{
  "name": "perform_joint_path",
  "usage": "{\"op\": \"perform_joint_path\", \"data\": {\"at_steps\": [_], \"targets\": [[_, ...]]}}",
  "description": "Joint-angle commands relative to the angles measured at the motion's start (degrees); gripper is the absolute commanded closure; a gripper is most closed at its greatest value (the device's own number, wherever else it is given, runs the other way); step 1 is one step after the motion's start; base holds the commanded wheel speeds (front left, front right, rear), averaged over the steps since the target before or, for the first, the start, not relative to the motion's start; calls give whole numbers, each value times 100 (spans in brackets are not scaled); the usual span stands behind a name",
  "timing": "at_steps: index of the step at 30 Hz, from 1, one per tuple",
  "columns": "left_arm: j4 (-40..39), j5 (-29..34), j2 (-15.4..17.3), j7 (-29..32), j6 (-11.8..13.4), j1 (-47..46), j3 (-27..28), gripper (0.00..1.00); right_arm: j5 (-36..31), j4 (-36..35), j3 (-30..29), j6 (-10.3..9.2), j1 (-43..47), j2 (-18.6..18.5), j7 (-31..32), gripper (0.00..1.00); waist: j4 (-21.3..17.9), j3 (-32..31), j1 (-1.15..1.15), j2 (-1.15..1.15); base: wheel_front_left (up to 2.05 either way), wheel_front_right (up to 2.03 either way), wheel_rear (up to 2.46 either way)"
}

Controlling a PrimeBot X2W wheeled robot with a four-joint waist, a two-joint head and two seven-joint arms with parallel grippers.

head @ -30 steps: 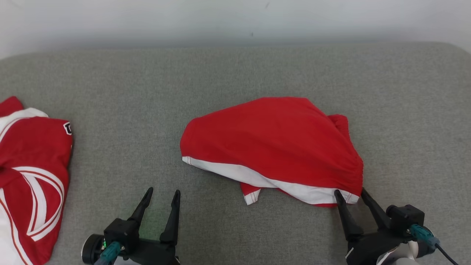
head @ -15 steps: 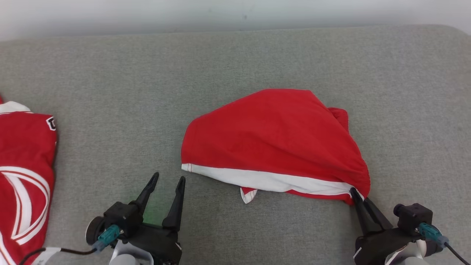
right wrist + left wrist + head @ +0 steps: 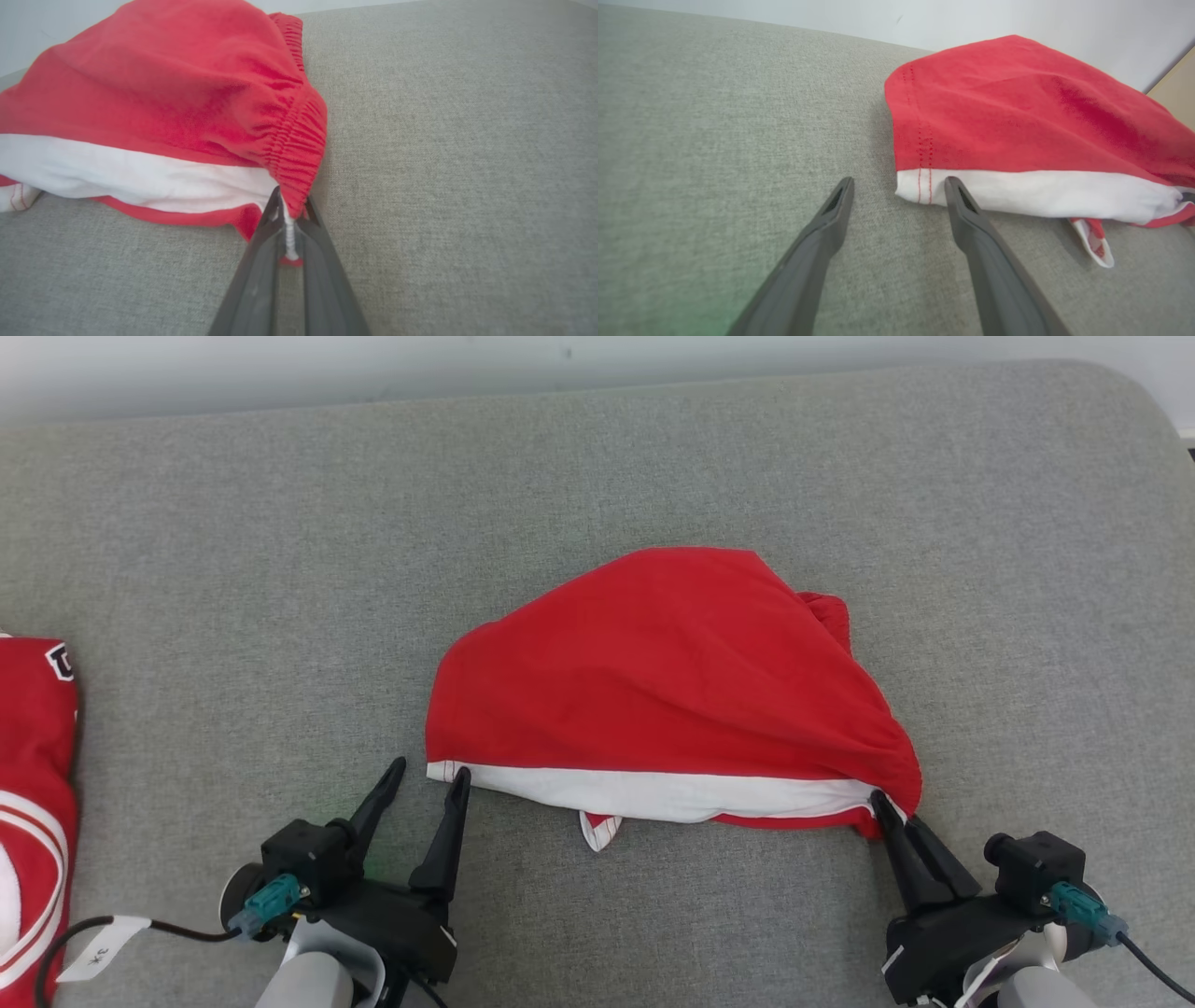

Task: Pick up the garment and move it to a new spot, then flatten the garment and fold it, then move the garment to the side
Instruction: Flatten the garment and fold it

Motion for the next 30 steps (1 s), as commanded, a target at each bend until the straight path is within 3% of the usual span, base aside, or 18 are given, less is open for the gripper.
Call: {"op": "perform_joint_path", "data": {"at_steps": [1,2,3,4,5,6,7,15,21,26,30], "targets": [[63,-103,6,-6,-23,-63,-23,0,38,-18,21,-6,-51,8,-4,100,-33,30,0,0,0,0,0],[62,-130,3,-6,-22,-86,-75,0,35,-21,35,-6,-71,22,-4,100,-43,36,0,0,0,0,0],[61,-161,-7,-6,-24,-105,-128,11,31,-25,47,-6,-94,34,-4,100,-52,40,0,0,0,0,0],[62,-178,-6,-4,-25,-113,-156,47,31,-34,51,-6,-117,38,-4,100,-60,45,0,0,0,0,0],[92,-182,-4,-3,-25,-111,-195,60,33,-42,49,-6,-140,39,-4,100,-66,48,0,0,0,0,0],[137,-174,-4,-2,-26,-123,-242,87,27,-46,26,-6,-155,38,-4,100,-69,51,0,0,0,0,0],[153,-194,-8,-2,-26,-158,-282,100,28,-36,-3,-6,-154,44,-4,100,-68,54,0,0,0,0,0],[142,-272,16,-3,-27,-209,-531,100,51,-158,-166,-6,-193,84,-4,100,31,-43,0,0,0,0,0],[-497,-249,373,-8,-15,-816,-499,100,167,-683,-433,-6,-683,-119,-5,100,227,-128,0,0,0,0,0],[-416,-85,992,-8,-15,-2191,-775,100,249,-693,-183,-6,-1964,-617,-5,100,350,31,0,0,0,0,0],[111,20,1326,-8,-14,-3583,-984,100,311,-161,234,-7,-3439,-860,-4,100,429,267,0,0,0,0,0]]}}
